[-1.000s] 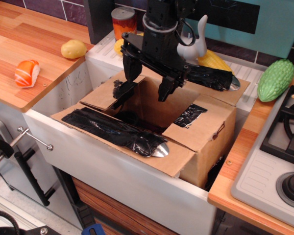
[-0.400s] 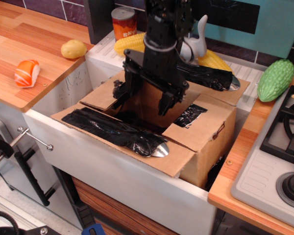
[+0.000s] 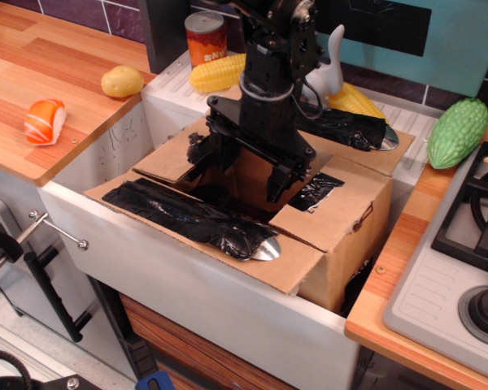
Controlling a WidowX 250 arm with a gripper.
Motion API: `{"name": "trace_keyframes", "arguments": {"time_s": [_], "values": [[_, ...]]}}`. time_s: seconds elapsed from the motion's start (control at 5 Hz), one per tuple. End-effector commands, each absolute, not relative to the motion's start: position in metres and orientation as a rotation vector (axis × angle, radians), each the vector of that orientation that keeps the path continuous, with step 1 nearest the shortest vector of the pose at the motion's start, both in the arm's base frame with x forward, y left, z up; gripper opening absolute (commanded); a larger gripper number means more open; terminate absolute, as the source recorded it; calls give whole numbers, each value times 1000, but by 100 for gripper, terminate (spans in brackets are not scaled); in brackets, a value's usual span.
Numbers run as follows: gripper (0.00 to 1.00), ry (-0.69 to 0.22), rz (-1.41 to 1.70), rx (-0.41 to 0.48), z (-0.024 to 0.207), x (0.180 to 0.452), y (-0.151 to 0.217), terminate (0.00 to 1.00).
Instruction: Open small4fbox flaps
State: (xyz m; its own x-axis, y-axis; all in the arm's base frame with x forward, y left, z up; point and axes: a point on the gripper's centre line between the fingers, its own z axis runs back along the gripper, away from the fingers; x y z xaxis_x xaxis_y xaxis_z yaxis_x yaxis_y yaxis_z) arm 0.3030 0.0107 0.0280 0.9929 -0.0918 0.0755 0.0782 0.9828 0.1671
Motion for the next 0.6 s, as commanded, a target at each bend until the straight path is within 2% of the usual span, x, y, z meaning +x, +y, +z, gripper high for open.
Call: {"name": "trace_keyframes", "arguments": {"time_s": [0.0, 0.2, 0.4], "values": [[100, -105, -60, 113, 35, 309, -2, 0], [100, -101, -25, 54, 47, 310, -13, 0], [100, -97, -13, 38, 60, 310, -25, 0]]}}
